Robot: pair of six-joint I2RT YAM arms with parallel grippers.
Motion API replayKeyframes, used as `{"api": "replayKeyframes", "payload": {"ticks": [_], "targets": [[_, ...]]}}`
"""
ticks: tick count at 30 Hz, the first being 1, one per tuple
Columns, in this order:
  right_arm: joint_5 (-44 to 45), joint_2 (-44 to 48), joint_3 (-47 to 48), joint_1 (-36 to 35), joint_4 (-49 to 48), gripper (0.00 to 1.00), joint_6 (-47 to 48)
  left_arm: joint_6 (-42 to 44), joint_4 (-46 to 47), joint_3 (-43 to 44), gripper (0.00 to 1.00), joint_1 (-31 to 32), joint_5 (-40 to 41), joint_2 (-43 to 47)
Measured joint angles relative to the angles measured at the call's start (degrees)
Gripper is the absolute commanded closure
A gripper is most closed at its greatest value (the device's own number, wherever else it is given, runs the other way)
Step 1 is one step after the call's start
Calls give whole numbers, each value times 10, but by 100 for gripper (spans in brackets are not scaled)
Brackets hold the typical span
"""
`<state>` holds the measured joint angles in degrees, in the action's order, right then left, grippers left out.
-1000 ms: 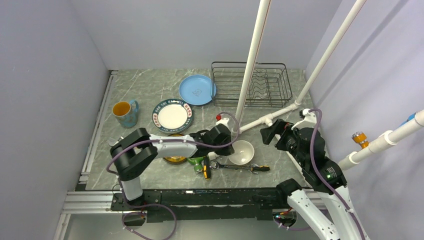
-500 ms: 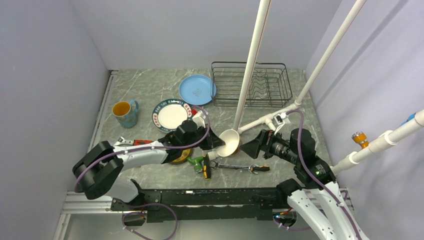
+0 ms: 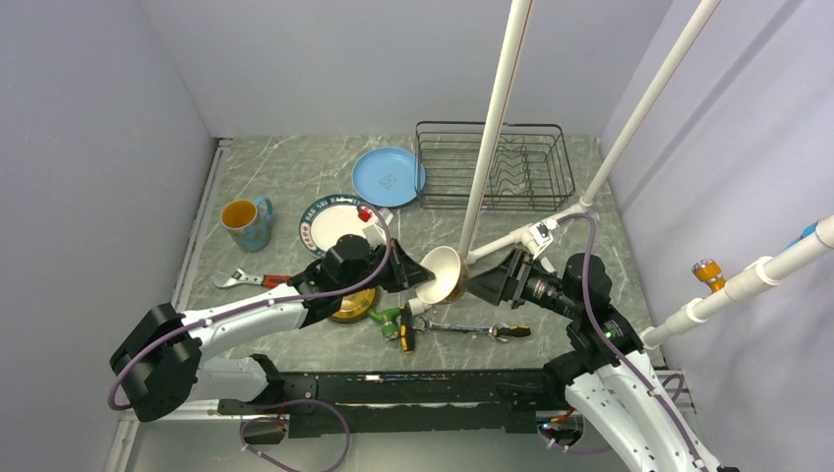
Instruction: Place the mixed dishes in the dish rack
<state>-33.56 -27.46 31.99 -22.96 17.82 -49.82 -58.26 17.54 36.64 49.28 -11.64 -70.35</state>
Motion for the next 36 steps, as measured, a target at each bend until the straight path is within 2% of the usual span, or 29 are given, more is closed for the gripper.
{"api": "replayKeyframes", "payload": {"ticks": [10,20,28,31,32,36], "targets": [[1,-28,-13,-7,-62,0,-58,-2,-21,0,100,-2,5,2],[35,-47,-28,-35,-54,0,-64,-1,-20,0,100,-2,5,2],[47,-64,-43,-64,-80,10,-83,0,-21,3,100,-2,5,2],[51,-67,-44,-70,-96,16,-89,1,-23,10,100,-1,6,1],[52,-69,-44,-72,-102,21,-91,2,-25,13,100,0,9,0],[59,-83,-46,-77,-123,61,-97,16,-48,32,100,8,30,-5]]}}
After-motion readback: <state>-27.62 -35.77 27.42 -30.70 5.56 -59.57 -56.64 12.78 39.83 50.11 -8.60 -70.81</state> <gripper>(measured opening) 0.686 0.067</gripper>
